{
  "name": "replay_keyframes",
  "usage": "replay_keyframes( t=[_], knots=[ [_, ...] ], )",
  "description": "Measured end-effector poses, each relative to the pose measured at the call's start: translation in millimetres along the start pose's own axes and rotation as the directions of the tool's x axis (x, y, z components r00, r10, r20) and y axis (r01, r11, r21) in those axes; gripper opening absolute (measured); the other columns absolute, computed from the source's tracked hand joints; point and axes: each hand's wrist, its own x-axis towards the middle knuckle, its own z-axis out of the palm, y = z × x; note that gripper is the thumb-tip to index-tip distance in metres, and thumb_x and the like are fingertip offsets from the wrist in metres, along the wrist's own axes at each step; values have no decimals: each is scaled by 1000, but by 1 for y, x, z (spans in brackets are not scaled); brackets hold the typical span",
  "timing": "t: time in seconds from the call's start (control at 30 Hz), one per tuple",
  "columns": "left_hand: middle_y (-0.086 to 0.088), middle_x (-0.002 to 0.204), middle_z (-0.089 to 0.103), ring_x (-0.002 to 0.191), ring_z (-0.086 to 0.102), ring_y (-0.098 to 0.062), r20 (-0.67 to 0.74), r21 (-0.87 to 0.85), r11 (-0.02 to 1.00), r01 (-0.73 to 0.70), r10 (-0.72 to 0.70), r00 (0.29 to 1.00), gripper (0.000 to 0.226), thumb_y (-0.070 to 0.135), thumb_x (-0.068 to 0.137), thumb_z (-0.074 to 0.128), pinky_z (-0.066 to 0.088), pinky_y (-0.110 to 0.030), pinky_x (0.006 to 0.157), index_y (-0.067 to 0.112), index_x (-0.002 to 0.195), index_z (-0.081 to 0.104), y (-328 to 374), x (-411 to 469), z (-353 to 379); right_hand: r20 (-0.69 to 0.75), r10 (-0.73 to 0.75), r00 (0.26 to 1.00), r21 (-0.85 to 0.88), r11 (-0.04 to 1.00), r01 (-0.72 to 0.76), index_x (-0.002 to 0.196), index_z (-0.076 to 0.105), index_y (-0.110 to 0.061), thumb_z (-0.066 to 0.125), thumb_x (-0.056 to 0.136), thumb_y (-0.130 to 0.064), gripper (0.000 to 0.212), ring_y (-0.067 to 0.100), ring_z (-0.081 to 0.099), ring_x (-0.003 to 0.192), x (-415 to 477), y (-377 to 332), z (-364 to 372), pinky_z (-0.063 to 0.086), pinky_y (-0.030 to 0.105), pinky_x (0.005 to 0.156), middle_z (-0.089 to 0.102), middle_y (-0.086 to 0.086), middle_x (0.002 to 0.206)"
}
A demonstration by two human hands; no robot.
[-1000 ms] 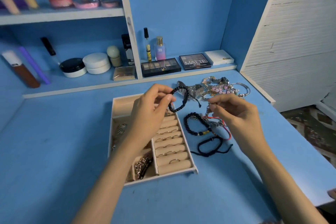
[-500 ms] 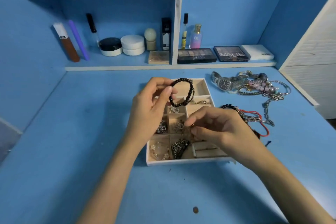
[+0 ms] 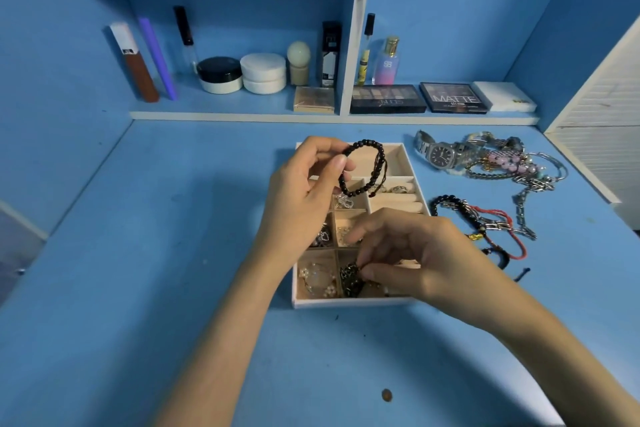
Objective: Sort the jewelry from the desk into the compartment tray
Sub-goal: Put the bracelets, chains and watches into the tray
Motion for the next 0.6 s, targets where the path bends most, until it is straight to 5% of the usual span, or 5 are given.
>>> replay_keyframes(
  t=[0.23,0.4,0.6],
  knots=[
    [10,84,68,83,64,-7,-6,-6,1000,16,-16,1000,16,11,92,51,55,-35,73,26,95,57,-1,0,0,-9,-41,999,-127,991,40,91,65,-31,71,75,-6,30,8,51,61,2,1,1,43,18,62,68,-10,73],
    [10,85,69,85,65,-8,-11,6,1000,28,-28,1000,16,12,92,51,55,-39,76,26,95,57,-1,0,0,-76,-129,989,-367,926,93,93,64,-36,66,73,-12,32,1,52,80,2,10,1,41,10,70,64,-16,75],
    [8,86,69,84,65,-11,-26,30,999,36,-35,999,15,11,92,51,55,-43,76,24,97,58,-3,0,-1,-247,-184,951,-266,957,116,87,67,-36,58,78,-19,21,13,57,75,4,15,-10,38,12,60,66,-9,77]
  ],
)
